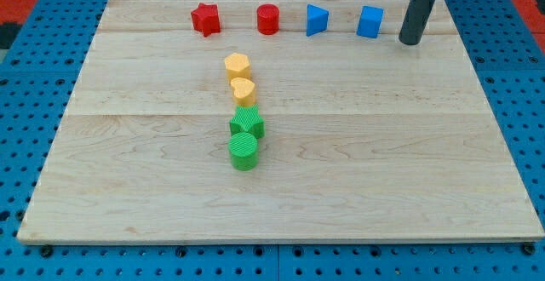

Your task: Move your arm towards the blue cube

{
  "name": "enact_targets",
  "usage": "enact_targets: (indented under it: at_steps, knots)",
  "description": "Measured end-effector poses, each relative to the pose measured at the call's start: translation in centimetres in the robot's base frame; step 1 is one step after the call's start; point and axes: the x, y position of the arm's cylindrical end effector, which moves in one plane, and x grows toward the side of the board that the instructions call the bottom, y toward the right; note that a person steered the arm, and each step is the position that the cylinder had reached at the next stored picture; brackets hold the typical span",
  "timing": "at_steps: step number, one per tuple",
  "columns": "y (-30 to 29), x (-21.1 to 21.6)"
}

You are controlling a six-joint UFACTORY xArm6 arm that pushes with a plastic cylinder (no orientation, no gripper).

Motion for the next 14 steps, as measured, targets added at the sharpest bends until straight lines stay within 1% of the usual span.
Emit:
enact_targets:
  at_steps: [5, 6, 11, 12, 13, 14]
  knots:
    - [0.4, 0.2]
    - [0.4, 2.7]
    - [0.0, 3.5]
    - [0.0, 5.4]
    - [3.3, 3.2]
    - [9.1, -1.4]
